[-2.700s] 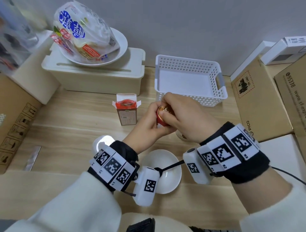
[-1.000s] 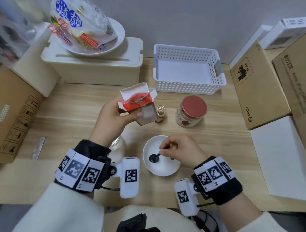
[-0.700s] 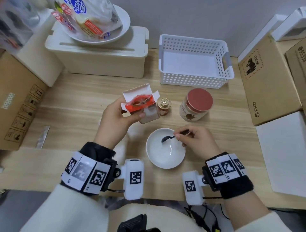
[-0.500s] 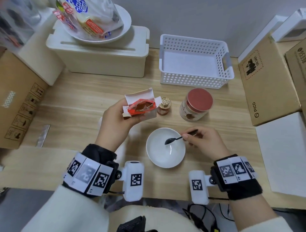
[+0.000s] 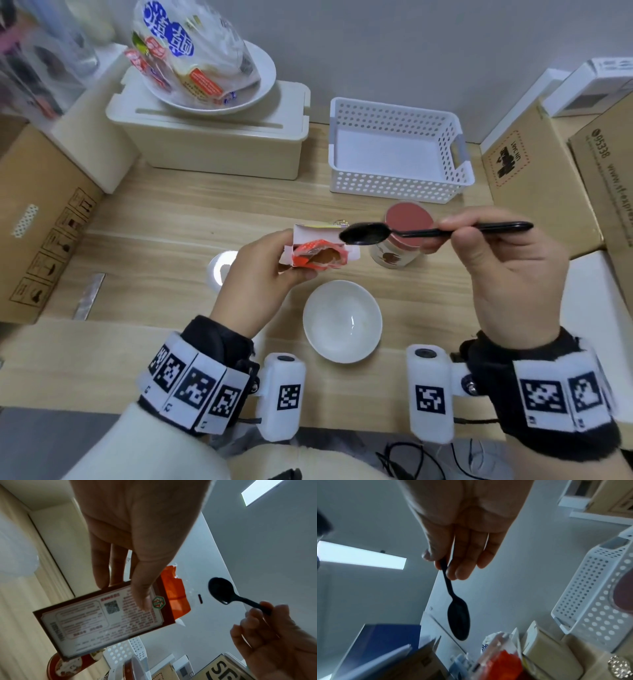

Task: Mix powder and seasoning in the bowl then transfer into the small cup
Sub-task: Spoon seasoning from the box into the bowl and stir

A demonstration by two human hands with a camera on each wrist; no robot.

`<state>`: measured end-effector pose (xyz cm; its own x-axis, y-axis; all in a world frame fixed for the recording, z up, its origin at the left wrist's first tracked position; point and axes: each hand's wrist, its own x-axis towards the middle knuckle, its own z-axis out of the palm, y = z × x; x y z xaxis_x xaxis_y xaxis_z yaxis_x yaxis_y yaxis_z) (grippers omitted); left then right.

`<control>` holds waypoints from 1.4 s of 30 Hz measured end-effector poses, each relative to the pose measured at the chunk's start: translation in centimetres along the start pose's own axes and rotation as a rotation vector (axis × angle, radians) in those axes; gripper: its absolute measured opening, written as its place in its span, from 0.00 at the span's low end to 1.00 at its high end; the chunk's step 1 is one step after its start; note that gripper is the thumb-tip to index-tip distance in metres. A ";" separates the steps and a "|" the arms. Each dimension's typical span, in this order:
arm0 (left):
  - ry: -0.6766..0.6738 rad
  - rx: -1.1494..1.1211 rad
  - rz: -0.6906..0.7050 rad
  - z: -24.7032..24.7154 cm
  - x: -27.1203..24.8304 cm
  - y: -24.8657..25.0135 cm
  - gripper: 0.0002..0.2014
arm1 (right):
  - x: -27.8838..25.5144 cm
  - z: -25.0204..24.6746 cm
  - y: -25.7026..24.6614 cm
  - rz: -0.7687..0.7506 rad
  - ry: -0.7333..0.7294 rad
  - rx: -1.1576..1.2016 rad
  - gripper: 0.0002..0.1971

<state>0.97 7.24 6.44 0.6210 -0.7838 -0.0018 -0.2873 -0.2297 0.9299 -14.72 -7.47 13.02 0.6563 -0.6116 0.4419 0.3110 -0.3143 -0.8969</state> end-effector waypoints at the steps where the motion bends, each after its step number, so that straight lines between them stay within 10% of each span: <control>1: -0.006 -0.017 -0.007 0.0 0.0 0.1 0.17 | 0.0 0.3 0.0 0.002 -0.041 -0.003 0.06; 16: -0.038 -0.074 -0.047 -0.3 -0.6 0.5 0.18 | -0.9 2.4 1.6 -0.363 -0.414 -0.635 0.06; 42: -0.104 -0.098 -0.088 -0.4 -0.2 1.1 0.19 | -1.4 1.9 3.4 0.360 0.070 0.121 0.05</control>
<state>0.79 7.36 7.57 0.5600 -0.8200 -0.1186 -0.1594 -0.2471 0.9558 -13.26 -6.30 9.33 0.6908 -0.7168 0.0950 0.1514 0.0149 -0.9884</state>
